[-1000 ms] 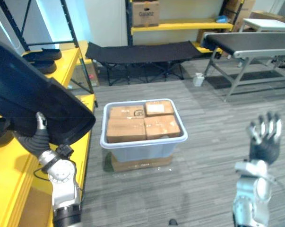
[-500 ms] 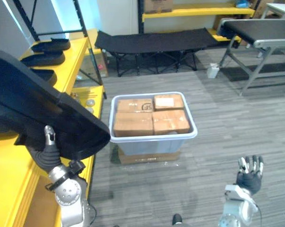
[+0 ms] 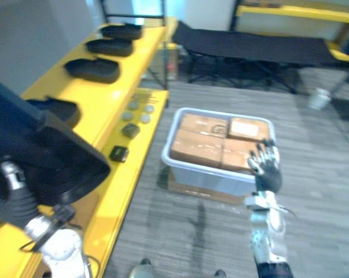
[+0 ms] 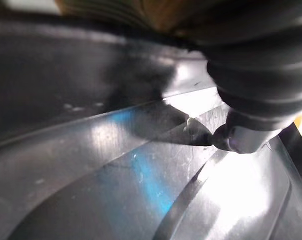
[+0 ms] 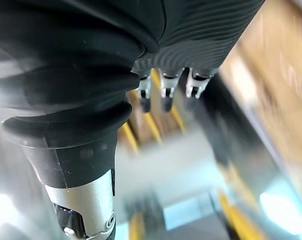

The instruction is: Walk over and take plastic housings, then place them on the shelf

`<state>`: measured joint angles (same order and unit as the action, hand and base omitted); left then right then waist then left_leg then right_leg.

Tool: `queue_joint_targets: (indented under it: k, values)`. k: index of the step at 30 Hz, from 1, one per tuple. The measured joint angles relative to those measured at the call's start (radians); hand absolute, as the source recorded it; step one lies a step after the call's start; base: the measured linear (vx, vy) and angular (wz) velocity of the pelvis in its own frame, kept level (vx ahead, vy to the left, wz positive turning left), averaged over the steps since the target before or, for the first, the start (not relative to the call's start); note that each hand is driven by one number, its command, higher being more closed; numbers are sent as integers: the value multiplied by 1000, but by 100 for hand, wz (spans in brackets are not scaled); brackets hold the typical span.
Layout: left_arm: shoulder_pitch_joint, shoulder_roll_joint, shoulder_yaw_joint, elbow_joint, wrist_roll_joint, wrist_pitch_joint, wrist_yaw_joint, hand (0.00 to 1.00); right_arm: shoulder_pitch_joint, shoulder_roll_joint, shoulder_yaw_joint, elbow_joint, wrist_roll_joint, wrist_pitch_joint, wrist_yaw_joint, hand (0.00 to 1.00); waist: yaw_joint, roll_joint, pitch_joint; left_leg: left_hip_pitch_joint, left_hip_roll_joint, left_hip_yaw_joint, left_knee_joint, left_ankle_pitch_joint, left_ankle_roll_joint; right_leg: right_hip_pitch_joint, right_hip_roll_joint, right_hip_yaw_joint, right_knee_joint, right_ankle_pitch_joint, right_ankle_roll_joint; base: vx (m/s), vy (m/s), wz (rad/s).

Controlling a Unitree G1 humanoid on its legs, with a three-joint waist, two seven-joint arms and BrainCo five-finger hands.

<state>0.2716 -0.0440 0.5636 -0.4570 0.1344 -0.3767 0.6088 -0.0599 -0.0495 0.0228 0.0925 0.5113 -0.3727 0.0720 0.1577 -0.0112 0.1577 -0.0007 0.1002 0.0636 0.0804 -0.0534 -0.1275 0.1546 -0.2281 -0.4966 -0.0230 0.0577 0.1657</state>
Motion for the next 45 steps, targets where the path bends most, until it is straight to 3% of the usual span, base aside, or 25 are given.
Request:
queue_joint_targets:
  k: [3,5,8,10,15,17,19,21,24,27,32,36,39,41,43,45]
  values:
    - [74,-1,113,-7,2,2,17,100,-57,4,94,26,-13,0,13,0,63,-1,-1,-1,-11,-54,0,-1,3,33,-1,-58,3,-2,-2,41,39,65]
    - [132,-7,193,-7,-2,1,20,100,-107,9,176,62,-14,2,16,0,124,-5,-3,-5,-20,-104,0,-4,7,56,-5,-106,21,-5,-6,47,36,64]
    - [164,-36,271,-12,-26,-40,15,100,-165,39,243,87,-65,37,0,0,173,-26,-15,-33,-34,-140,19,-10,14,58,-13,-137,34,-6,-9,48,39,43]
    - [164,-69,285,-17,-51,-70,8,100,-183,42,271,92,-98,63,-9,0,189,-29,-16,-38,-43,-146,46,-25,20,65,-22,-138,43,-6,-9,35,64,16]
    - [161,-72,286,-46,-46,-90,8,100,-180,-12,268,92,-116,99,-7,0,184,-34,-21,-95,-53,-167,172,-88,29,62,-33,-141,87,-35,-30,-18,64,9]
    - [153,-69,280,-45,-46,-90,8,100,-179,-46,253,91,-113,105,-7,0,171,-35,-17,-153,-63,-194,263,-123,33,55,-45,-174,140,-86,-31,-56,70,33]
    - [133,-61,279,-44,-47,-91,7,100,-177,-63,228,90,-113,105,-14,0,164,-40,-4,-216,-84,-240,335,-145,33,61,-54,-230,183,-140,-7,-117,49,71]
    - [118,-48,279,-44,-49,-99,6,100,-173,-71,206,89,-116,103,-40,0,170,-45,17,-260,-98,-284,368,-152,33,64,-54,-279,212,-178,-6,-127,55,79]
    - [118,-40,279,-43,-57,-110,-18,100,-135,-59,199,84,-137,74,-74,0,190,-53,81,-289,-106,-296,409,-157,36,64,-94,-325,347,-254,-42,-82,74,79]
    - [136,-40,278,-41,-57,-111,-24,100,-130,-57,198,85,-142,65,-69,0,198,-47,92,-305,-120,-290,456,-153,38,67,-125,-323,419,-265,-43,-13,70,39]
    - [155,-32,278,-40,-55,-124,-22,100,-145,-55,194,85,-159,27,-20,0,214,-47,96,-316,-145,-281,435,-154,45,79,-127,-324,365,-272,-35,-6,33,7]
    - [153,37,278,-39,-48,-127,-40,100,-146,-69,194,84,-191,25,-14,0,204,-51,94,-306,-189,-340,396,-115,49,129,-109,-313,338,-258,-18,32,2,78]
    - [150,108,278,-39,-51,-145,-105,100,-136,-78,169,82,-192,25,-37,0,182,-57,92,-266,-247,-478,319,-43,40,143,-104,-203,437,-235,-44,55,-67,154]
    - [148,122,269,-39,-94,-149,-169,100,-133,-79,142,74,-221,24,-78,0,182,-53,94,-246,-254,-564,246,12,23,120,-65,-111,461,-308,-61,-17,-190,114]
    - [152,111,244,-38,-131,-148,-201,100,-141,-79,137,73,-250,24,-101,0,190,-48,96,-255,-254,-572,238,26,5,109,-44,-104,421,-334,-76,-111,-169,35]
    - [160,107,237,-40,-137,-149,-212,100,-130,-79,137,67,-272,21,-113,0,186,-17,97,-266,-219,-541,222,41,-1,110,-9,-95,377,-338,-69,-133,-82,-12]
